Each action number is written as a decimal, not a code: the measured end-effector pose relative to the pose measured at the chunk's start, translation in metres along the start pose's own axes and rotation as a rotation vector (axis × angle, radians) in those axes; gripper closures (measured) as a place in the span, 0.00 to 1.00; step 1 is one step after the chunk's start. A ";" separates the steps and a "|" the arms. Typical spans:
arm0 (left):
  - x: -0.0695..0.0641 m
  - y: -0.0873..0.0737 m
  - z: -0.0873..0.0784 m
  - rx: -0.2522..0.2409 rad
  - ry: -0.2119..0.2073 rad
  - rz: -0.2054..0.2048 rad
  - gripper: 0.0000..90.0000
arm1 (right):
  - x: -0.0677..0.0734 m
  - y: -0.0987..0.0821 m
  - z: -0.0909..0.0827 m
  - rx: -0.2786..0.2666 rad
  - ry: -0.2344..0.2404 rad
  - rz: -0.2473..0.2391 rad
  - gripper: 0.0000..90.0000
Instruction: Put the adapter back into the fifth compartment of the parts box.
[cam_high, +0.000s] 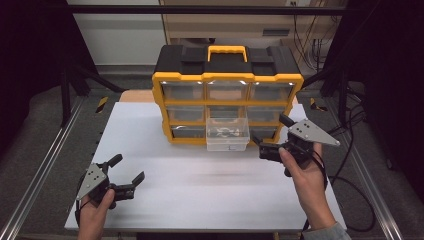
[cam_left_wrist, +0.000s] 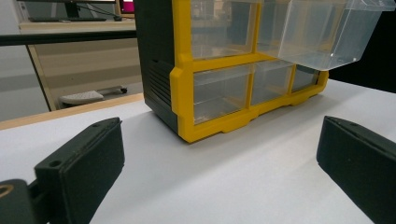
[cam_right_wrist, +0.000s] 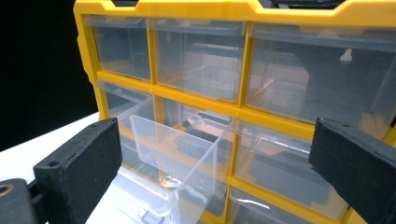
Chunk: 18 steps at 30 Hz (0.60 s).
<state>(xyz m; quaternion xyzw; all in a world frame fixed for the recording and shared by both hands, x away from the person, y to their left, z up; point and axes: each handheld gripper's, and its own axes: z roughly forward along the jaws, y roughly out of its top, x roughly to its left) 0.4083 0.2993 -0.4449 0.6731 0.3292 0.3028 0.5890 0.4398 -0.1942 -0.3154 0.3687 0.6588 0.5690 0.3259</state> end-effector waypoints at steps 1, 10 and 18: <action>0.000 0.000 0.000 -0.001 0.000 0.000 0.01 | -0.001 -0.001 0.000 0.002 0.000 -0.004 0.03; 0.000 0.000 0.000 0.000 -0.001 0.001 0.01 | -0.004 -0.009 -0.004 0.007 -0.005 0.010 0.03; 0.000 0.000 0.000 0.001 -0.001 0.002 0.01 | -0.007 -0.014 -0.008 0.017 -0.008 0.024 0.03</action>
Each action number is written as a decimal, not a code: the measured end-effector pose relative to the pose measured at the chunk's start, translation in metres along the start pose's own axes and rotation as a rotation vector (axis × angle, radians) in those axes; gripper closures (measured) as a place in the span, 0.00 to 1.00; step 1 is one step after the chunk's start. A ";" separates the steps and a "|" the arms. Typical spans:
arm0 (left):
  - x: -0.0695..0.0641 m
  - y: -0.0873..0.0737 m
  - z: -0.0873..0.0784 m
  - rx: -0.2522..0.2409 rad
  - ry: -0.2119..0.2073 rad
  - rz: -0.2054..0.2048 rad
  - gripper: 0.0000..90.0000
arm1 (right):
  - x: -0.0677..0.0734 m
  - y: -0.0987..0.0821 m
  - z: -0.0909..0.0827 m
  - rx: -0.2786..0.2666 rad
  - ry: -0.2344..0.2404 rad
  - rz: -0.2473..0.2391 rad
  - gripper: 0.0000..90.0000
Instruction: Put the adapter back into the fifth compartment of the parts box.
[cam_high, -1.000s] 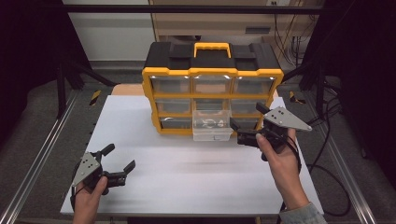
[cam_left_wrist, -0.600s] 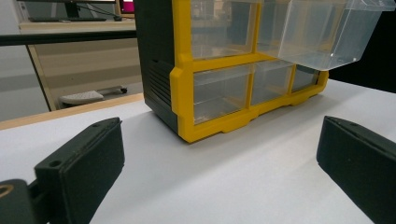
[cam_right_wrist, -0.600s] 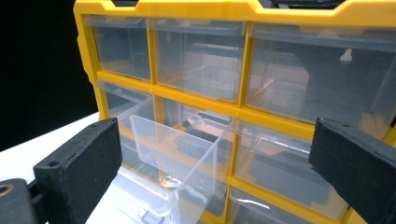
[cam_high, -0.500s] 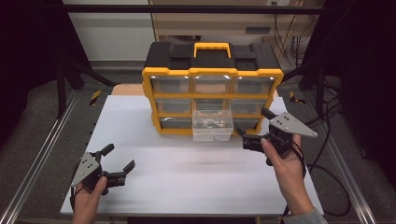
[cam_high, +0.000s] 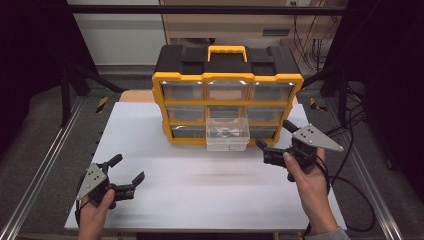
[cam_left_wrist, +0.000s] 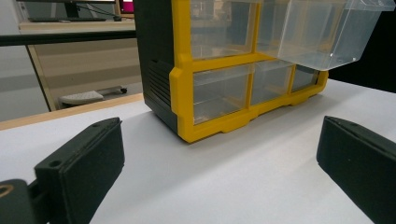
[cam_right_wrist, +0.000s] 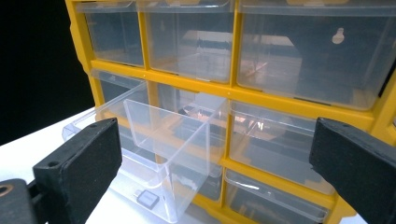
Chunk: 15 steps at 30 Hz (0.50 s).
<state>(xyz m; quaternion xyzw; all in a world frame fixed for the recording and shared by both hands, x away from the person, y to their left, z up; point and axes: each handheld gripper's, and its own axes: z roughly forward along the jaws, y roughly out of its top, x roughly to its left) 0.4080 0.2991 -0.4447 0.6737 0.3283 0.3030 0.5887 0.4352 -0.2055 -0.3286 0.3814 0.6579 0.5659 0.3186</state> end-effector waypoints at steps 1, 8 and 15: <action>0.000 0.000 0.000 0.000 0.000 -0.001 0.01 | -0.001 -0.001 0.000 -0.003 -0.003 0.004 0.03; 0.000 0.000 0.000 0.001 -0.001 0.001 0.01 | -0.004 -0.007 -0.003 0.006 -0.008 0.007 0.03; 0.000 0.000 0.000 0.001 -0.001 0.000 0.01 | -0.008 -0.013 -0.006 0.009 -0.018 0.013 0.03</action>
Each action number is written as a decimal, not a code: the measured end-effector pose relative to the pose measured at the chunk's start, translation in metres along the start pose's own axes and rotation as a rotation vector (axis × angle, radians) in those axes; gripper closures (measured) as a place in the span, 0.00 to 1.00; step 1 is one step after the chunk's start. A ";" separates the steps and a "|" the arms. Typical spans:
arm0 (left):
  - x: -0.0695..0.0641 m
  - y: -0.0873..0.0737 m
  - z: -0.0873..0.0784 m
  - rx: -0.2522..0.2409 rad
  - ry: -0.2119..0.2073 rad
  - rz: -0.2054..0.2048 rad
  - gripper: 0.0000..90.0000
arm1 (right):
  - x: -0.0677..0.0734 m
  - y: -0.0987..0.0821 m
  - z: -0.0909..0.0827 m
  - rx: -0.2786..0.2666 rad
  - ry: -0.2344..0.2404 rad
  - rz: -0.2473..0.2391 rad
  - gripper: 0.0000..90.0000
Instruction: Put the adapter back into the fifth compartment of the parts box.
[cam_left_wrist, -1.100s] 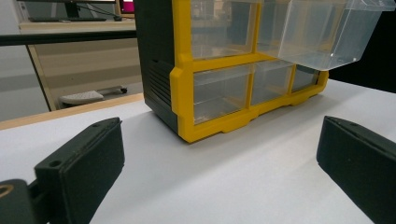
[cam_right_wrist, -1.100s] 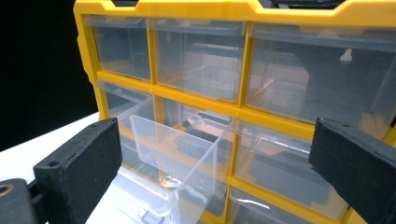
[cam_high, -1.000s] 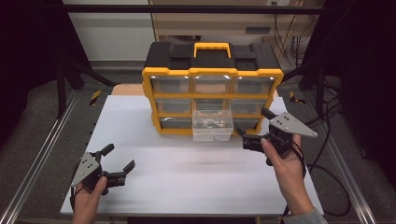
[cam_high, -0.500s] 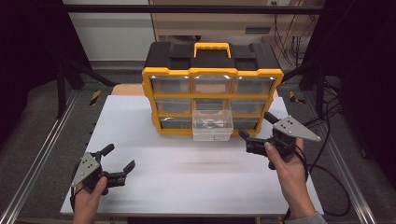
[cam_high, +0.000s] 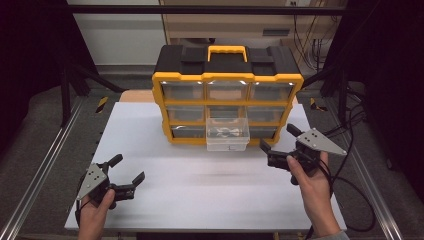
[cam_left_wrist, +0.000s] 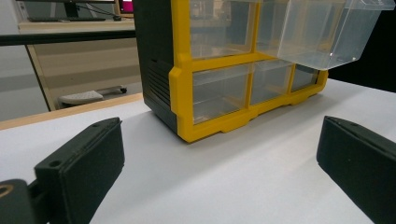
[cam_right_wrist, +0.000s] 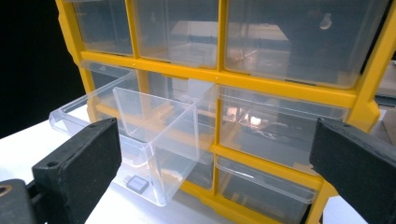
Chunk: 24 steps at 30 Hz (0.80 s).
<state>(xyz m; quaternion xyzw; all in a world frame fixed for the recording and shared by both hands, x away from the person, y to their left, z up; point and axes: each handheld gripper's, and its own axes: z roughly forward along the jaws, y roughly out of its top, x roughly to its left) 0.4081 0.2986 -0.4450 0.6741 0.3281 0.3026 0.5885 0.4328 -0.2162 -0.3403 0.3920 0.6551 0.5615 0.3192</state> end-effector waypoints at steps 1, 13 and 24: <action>0.000 0.000 0.000 0.000 0.000 0.000 0.01 | 0.000 -0.001 0.000 0.000 -0.001 -0.002 0.03; 0.000 0.000 0.000 0.000 0.000 0.000 0.01 | -0.006 -0.008 -0.004 0.006 -0.004 0.010 0.03; 0.000 0.000 0.000 0.001 0.001 0.001 0.01 | -0.014 -0.019 -0.010 0.001 -0.013 0.029 0.03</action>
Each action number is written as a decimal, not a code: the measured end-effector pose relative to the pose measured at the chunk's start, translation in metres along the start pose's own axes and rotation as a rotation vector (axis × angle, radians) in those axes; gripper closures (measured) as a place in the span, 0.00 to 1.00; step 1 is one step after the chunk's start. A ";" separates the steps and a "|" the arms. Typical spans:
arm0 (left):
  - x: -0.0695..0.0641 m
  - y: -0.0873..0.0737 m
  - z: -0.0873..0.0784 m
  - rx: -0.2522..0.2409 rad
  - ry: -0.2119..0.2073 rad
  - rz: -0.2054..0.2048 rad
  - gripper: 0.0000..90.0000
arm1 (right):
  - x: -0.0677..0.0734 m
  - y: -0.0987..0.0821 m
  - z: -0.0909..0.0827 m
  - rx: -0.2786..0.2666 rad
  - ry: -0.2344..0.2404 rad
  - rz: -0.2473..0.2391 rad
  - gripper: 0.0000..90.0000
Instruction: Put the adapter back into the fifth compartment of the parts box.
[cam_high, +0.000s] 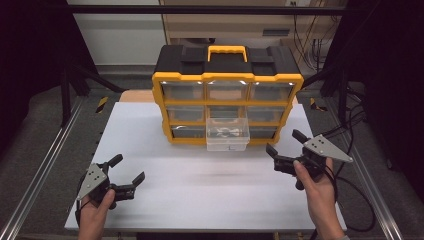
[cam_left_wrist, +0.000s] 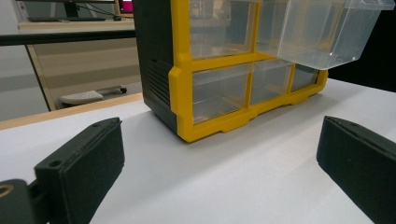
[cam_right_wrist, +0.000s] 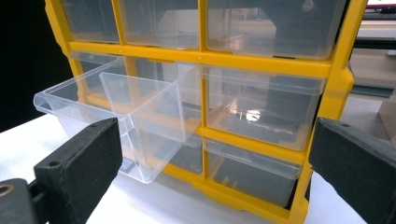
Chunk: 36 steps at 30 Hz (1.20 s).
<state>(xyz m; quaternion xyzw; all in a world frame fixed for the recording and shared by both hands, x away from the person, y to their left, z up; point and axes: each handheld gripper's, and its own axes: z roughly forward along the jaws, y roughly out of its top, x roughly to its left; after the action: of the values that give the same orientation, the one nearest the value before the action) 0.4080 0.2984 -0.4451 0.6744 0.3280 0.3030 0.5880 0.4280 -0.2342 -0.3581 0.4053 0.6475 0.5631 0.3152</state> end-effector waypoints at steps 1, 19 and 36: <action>0.000 0.000 0.000 0.000 0.000 0.000 0.01 | 0.000 -0.001 0.000 0.000 0.001 0.003 0.04; 0.000 0.000 0.000 0.002 0.000 0.002 0.01 | -0.003 -0.024 0.000 0.023 -0.006 0.022 0.04; 0.001 0.000 0.000 -0.003 -0.003 -0.004 0.01 | 0.013 -0.051 0.015 0.059 0.043 0.028 0.04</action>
<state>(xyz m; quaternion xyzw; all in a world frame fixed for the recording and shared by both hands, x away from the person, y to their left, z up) 0.4088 0.2990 -0.4450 0.6733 0.3281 0.3011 0.5902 0.4266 -0.2176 -0.4101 0.4111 0.6647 0.5567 0.2814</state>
